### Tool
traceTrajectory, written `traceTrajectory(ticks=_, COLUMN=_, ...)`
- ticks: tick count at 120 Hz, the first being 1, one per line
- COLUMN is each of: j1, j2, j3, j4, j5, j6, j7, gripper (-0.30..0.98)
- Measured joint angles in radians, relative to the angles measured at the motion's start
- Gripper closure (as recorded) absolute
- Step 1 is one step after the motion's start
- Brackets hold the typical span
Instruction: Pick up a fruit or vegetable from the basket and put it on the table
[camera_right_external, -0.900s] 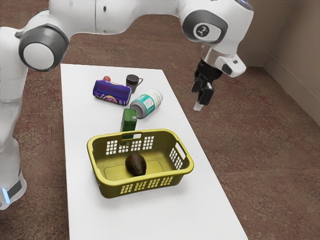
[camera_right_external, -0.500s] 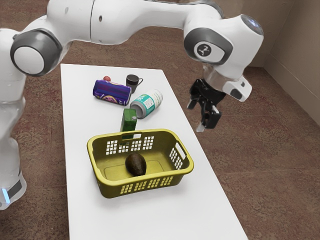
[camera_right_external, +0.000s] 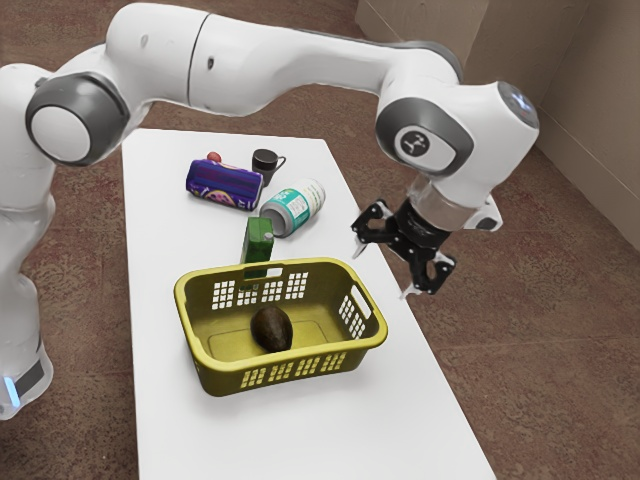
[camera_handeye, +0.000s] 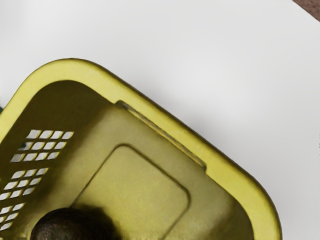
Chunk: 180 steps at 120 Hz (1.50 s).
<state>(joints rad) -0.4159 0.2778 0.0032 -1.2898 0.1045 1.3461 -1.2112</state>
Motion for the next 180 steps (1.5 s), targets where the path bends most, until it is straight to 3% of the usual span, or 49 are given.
traceTrajectory(ticks=8, j1=-0.100, j2=-0.056, j3=0.174, j4=-0.134, j5=-0.046, j6=0.065, j7=-0.054, gripper=0.00)
traceTrajectory(ticks=14, j1=-0.145, j2=-0.093, j3=0.245, j4=-0.217, j5=-0.074, j6=0.121, j7=-0.090, gripper=0.00)
traceTrajectory(ticks=51, j1=-0.364, j2=-0.234, j3=0.405, j4=-0.519, j5=-0.124, j6=0.439, j7=-0.351, gripper=0.00)
traceTrajectory(ticks=68, j1=-0.354, j2=-0.249, j3=0.414, j4=-0.566, j5=-0.129, j6=0.526, j7=-0.456, gripper=0.00)
traceTrajectory(ticks=84, j1=-0.345, j2=-0.338, j3=0.404, j4=-0.639, j5=-0.125, j6=0.570, j7=-0.541, gripper=0.00)
traceTrajectory(ticks=113, j1=-0.381, j2=-0.410, j3=0.314, j4=-0.670, j5=-0.093, j6=0.563, j7=-0.685, gripper=0.00)
traceTrajectory(ticks=141, j1=-0.291, j2=-0.533, j3=0.263, j4=-0.813, j5=-0.091, j6=0.557, j7=-0.772, gripper=0.00)
traceTrajectory(ticks=180, j1=-0.231, j2=-0.545, j3=0.236, j4=-0.876, j5=-0.115, j6=0.555, j7=-0.855, gripper=0.00)
